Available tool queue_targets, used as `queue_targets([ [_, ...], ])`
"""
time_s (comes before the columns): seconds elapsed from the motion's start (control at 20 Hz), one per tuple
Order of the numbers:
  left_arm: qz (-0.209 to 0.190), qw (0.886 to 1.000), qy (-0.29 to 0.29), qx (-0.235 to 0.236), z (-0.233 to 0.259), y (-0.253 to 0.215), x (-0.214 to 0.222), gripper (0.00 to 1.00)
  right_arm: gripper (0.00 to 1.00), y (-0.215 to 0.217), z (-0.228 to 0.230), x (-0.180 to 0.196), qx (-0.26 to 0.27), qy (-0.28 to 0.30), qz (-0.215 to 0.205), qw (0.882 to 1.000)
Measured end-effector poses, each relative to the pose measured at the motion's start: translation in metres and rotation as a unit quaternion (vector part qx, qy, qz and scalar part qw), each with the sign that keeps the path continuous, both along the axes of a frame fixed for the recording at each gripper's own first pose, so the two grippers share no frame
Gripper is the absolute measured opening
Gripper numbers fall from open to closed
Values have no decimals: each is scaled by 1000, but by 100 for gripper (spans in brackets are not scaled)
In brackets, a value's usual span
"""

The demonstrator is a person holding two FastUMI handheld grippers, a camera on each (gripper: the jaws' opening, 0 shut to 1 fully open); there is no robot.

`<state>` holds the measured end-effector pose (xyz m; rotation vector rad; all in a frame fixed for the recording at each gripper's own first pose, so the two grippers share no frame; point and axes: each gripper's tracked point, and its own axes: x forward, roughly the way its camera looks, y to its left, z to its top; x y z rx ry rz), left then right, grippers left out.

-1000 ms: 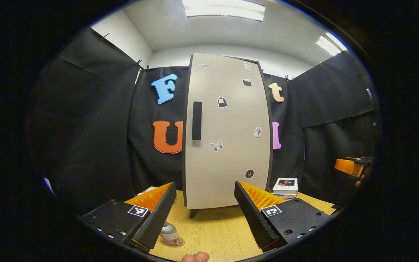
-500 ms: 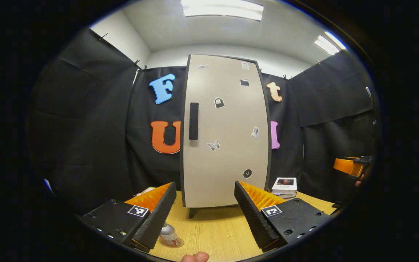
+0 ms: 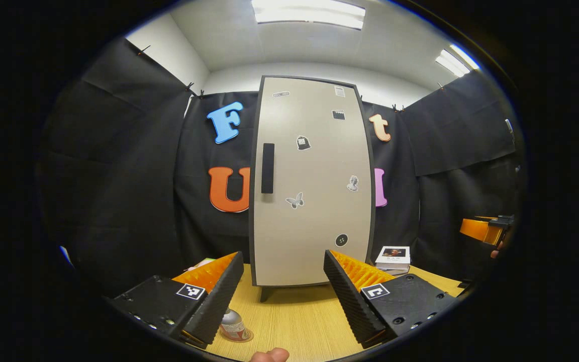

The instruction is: Open the cabinet door with the right hand, grasp the bottle in the cabinet with the left hand and place it on the coaster, then close the cabinet door with the right hand.

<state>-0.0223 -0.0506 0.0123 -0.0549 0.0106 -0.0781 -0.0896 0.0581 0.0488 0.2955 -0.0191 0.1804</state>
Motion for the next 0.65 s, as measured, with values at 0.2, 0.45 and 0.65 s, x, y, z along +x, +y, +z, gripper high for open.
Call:
queue_targets([
  [0.2,0,1000,1,0,0,0,2,96,78,0,0,1,1,0,-1,1000],
  [0.45,0,1000,2,0,-1,-1,4,96,78,-1,0,1,1,2,-2,1000],
  [0.65,-1,1000,4,0,-2,-1,5,96,78,0,0,2,1,3,-2,1000],
])
